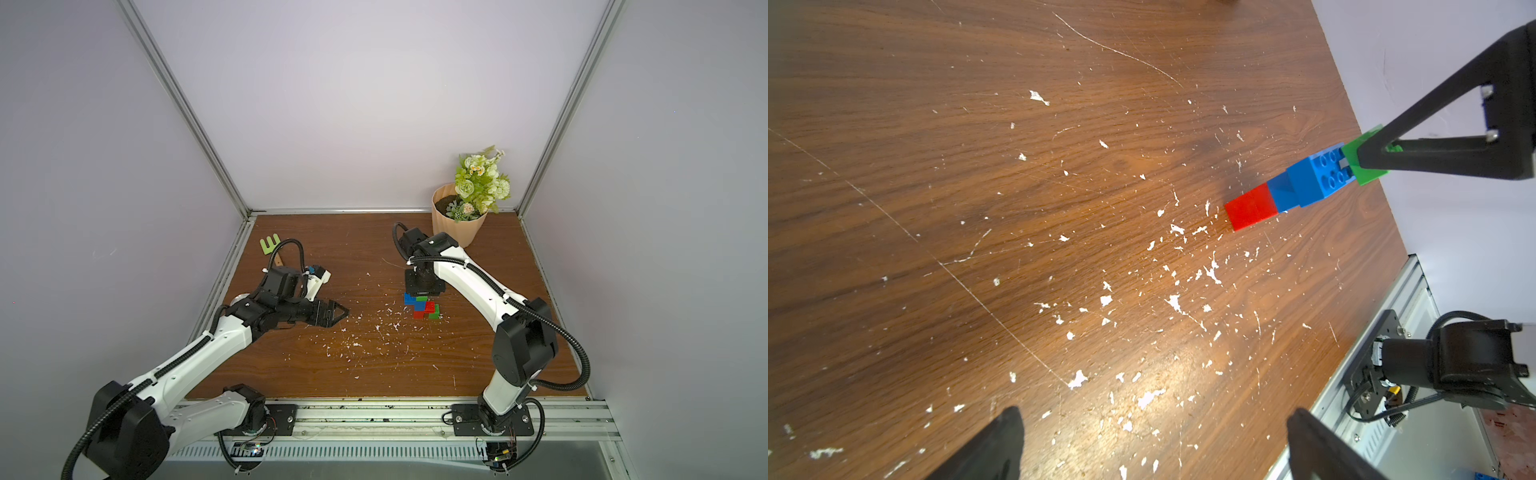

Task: Assemble a giraffe with lego
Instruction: Assemble the lego brick with the lego brick.

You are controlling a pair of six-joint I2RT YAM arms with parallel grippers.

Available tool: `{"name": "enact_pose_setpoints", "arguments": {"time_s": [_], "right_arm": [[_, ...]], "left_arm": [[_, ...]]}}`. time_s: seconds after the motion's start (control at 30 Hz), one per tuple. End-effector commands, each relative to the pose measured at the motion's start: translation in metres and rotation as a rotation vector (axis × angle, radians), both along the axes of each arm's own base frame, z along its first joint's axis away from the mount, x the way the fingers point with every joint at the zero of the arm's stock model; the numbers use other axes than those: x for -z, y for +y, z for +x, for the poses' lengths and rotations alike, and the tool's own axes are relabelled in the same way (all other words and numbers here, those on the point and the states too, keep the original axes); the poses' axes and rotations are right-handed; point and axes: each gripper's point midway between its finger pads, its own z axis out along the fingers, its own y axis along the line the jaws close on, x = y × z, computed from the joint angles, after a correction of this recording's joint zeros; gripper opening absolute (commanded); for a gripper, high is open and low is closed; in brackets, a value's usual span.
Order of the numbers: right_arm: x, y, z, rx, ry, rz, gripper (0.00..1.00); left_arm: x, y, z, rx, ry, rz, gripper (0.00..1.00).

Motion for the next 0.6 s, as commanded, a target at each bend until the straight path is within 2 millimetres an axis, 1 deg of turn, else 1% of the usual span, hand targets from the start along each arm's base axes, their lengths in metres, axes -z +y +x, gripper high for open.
{"name": "enact_pose_setpoints", "arguments": {"time_s": [0.0, 0.57], "right_arm": [[-0.0096, -0.002, 0.0034, 0.012, -0.021, 0.004, 0.27], [-0.0059, 0.0005, 0.0076, -0.001, 0.004, -0.005, 0.27]], "left_arm": [[-0.0024, -0.003, -0.0068, 0.021, 0.004, -0.012, 1.0], [-0.0028, -0.0032, -0.0064, 0.023, 0.002, -0.012, 1.0]]}}
